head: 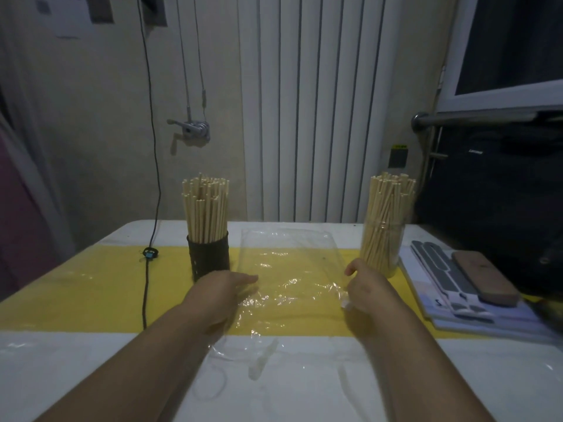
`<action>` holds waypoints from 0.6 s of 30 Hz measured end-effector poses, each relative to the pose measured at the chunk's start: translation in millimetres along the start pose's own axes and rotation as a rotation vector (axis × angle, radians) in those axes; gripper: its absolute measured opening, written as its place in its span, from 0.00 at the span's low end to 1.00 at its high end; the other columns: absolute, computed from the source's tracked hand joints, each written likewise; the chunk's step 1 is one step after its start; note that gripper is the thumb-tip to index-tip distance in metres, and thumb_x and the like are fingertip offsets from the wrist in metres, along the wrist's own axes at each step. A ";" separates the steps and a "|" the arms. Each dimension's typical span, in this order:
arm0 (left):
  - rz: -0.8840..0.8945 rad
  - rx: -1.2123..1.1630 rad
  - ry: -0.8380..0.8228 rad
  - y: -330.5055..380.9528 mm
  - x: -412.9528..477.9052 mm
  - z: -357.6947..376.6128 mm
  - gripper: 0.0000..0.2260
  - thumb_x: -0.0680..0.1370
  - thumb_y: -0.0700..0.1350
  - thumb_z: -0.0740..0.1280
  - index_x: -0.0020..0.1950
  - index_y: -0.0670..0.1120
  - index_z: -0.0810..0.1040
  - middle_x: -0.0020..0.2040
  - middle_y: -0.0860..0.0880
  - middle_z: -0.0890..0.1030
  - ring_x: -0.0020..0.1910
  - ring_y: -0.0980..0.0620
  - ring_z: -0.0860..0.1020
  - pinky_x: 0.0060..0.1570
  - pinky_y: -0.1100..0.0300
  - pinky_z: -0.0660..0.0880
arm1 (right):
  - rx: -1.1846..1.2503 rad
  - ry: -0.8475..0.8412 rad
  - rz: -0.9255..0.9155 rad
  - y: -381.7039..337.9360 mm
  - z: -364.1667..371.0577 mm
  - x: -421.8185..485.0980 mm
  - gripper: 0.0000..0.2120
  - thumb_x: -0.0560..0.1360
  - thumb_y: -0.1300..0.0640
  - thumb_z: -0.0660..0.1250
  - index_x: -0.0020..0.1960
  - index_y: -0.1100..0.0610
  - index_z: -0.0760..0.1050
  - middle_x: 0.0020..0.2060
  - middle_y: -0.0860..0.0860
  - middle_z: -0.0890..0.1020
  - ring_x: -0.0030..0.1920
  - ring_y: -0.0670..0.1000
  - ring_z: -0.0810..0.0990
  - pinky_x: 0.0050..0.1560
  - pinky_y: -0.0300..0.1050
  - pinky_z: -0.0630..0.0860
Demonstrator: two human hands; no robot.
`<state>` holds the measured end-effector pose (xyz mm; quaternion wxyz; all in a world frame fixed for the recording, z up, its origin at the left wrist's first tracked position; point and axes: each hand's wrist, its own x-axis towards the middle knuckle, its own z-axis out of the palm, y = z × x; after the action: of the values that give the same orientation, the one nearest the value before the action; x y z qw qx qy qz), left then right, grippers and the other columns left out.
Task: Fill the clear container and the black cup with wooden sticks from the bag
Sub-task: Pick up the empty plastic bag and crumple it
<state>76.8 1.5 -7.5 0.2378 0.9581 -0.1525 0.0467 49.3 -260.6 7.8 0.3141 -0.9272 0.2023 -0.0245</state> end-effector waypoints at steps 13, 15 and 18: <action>-0.235 -0.703 0.054 16.4 -20.8 -13.9 0.12 0.85 0.44 0.59 0.65 0.40 0.75 0.58 0.43 0.80 0.40 0.52 0.74 0.41 0.64 0.76 | 0.127 -0.099 -0.428 -6.9 0.8 -7.9 0.09 0.72 0.58 0.70 0.33 0.52 0.75 0.31 0.48 0.73 0.30 0.47 0.70 0.33 0.39 0.71; -0.197 -0.653 0.096 20.6 -25.1 -13.5 0.20 0.83 0.53 0.59 0.69 0.44 0.74 0.58 0.44 0.81 0.37 0.57 0.76 0.38 0.66 0.73 | 0.192 -0.005 -0.469 -3.4 6.8 1.1 0.13 0.65 0.47 0.77 0.30 0.50 0.75 0.37 0.47 0.75 0.38 0.46 0.74 0.43 0.42 0.70; -0.213 -0.749 0.240 23.3 -32.6 -12.4 0.15 0.83 0.51 0.63 0.61 0.40 0.77 0.41 0.45 0.80 0.25 0.63 0.76 0.29 0.64 0.70 | 0.241 0.082 -0.514 -6.2 5.5 0.4 0.11 0.73 0.47 0.74 0.38 0.52 0.78 0.45 0.47 0.79 0.48 0.47 0.77 0.49 0.44 0.71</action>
<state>38.4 -3.5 8.5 0.5901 0.8033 -0.0302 0.0747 52.8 -253.1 7.1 0.3969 -0.9024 -0.0309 -0.1646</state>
